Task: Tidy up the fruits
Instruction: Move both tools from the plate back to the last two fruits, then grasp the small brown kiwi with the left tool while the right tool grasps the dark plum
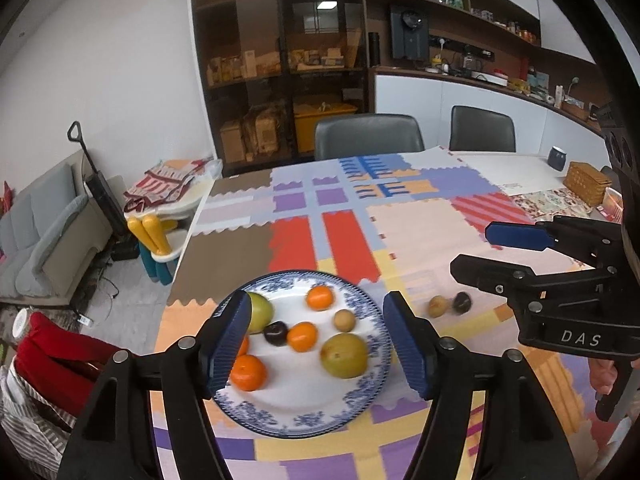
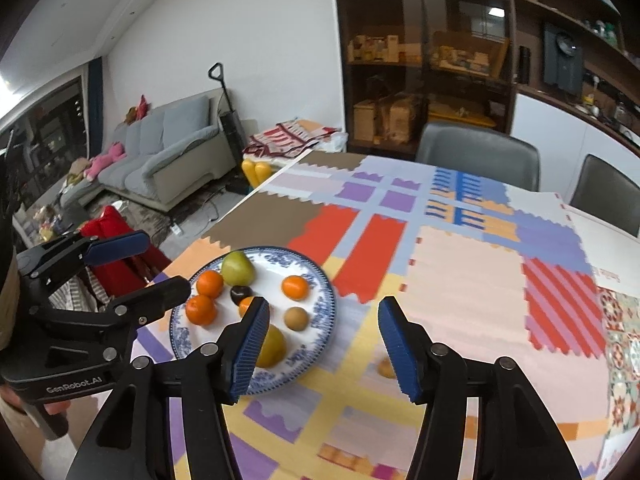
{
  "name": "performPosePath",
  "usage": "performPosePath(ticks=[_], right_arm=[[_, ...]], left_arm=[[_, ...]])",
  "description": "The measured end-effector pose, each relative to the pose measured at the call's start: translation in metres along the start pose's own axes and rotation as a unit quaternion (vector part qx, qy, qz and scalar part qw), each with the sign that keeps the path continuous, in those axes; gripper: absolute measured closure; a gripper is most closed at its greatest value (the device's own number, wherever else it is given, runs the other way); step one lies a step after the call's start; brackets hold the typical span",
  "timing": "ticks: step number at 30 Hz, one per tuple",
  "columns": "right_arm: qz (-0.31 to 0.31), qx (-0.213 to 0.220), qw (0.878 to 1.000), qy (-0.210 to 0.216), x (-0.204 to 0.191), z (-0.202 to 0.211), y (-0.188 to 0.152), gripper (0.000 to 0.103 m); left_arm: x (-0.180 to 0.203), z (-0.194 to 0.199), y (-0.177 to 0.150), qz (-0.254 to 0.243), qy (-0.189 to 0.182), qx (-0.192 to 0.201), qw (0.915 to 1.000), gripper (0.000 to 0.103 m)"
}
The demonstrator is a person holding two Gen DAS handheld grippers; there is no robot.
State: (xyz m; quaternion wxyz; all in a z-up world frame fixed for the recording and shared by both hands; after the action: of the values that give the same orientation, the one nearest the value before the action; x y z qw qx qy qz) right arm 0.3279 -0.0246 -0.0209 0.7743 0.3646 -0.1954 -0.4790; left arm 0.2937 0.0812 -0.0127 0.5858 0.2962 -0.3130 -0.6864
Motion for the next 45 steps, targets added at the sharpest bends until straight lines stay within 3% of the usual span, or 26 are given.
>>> performPosePath(ticks=[15, 29, 45], right_arm=[[0.02, 0.019, 0.998, -0.052, 0.052, 0.047, -0.021, 0.045], [0.077, -0.025, 0.994, -0.072, 0.076, 0.031, -0.049, 0.045], [0.113, -0.085, 0.988, -0.057, 0.087, -0.023, -0.076, 0.046]], left_arm=[[0.068, 0.002, -0.001, -0.039, -0.019, 0.009, 0.999, 0.03], [0.105, -0.048, -0.012, -0.086, -0.071, -0.019, 0.9936, 0.03], [0.121, -0.114, -0.021, -0.188, -0.134, -0.073, 0.9703, 0.033]])
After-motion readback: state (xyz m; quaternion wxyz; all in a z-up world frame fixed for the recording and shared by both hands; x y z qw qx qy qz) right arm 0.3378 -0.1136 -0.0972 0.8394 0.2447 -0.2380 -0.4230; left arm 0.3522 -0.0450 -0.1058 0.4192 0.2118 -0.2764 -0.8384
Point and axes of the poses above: each gripper's, at about its wrist camera, not at the fingertips, and z roughly against the way its jaws point, x to its right, y to its top, the point moved 9 cm from there along -z, roughly the way its jaws point, and after that the axes turned 2 degrees about -y, right-handed, at the moved point
